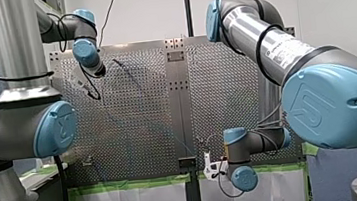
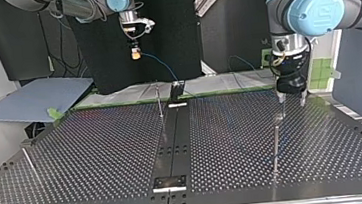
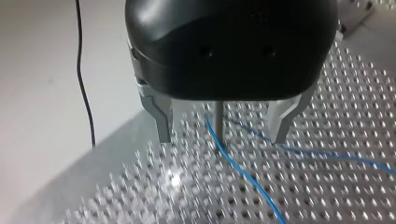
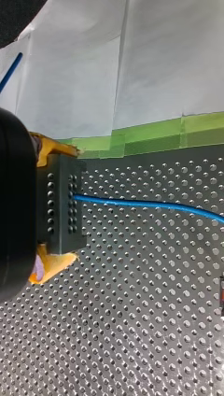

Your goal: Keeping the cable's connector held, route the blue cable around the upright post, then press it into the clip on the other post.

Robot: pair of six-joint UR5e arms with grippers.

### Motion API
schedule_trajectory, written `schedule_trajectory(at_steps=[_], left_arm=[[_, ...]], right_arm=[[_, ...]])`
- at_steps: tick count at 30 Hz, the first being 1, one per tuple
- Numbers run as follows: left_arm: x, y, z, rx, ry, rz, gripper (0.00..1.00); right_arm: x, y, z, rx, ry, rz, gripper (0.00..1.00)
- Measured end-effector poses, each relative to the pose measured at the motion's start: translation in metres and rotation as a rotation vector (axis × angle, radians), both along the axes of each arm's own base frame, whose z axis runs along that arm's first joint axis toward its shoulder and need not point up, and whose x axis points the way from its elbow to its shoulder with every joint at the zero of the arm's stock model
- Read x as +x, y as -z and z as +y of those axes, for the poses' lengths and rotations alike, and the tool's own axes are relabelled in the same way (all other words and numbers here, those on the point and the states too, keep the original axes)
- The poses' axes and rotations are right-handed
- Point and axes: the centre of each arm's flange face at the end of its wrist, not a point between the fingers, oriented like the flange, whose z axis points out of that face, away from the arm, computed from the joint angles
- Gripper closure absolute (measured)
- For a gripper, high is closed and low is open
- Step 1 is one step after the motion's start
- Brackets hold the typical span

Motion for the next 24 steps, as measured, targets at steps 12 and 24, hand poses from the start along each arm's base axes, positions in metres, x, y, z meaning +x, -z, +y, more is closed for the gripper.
schedule_trajectory(at_steps=[12, 24], left_arm=[[-0.034, -0.056, -0.007, 0.121, 0.114, -0.064, 0.00], [-0.017, -0.093, -0.009, 0.244, 0.151, -0.073, 0.00]], right_arm=[[0.001, 0.000, 0.000, 0.002, -0.002, 0.000, 1.00], [0.003, 0.000, -0.004, 0.007, -0.003, 0.007, 1.00]])
